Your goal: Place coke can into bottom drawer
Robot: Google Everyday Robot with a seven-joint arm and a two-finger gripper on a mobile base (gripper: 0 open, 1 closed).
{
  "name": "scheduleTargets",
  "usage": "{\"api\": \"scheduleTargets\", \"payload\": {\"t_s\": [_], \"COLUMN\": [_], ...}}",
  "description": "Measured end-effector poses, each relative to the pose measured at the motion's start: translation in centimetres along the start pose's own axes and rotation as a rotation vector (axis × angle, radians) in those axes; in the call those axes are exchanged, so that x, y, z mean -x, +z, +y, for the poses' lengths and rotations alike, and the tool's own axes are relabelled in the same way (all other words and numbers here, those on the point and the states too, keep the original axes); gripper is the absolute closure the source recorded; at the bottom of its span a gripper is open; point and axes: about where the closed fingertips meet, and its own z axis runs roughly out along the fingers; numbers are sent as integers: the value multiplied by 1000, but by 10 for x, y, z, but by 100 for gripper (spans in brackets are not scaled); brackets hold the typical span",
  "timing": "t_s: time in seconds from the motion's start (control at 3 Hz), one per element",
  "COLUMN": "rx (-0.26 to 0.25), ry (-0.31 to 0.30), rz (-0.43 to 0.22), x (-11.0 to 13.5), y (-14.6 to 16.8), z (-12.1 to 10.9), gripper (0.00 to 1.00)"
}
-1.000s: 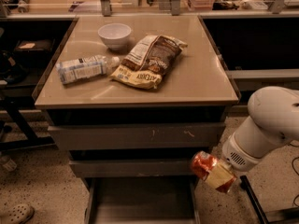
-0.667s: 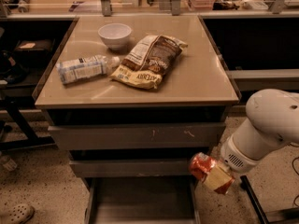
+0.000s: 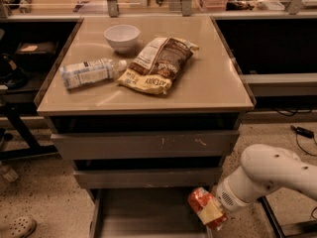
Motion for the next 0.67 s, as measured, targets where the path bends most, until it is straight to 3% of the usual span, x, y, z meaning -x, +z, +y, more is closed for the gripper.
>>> {"api": "scheduleTargets", "payload": {"t_s": [0.33, 0.67], "rx": [73, 94], "ry": [75, 85], "rz": [-43, -37], "x": [8, 4], "y": [53, 66], "z": [-5, -5], "gripper": [100, 100]}}
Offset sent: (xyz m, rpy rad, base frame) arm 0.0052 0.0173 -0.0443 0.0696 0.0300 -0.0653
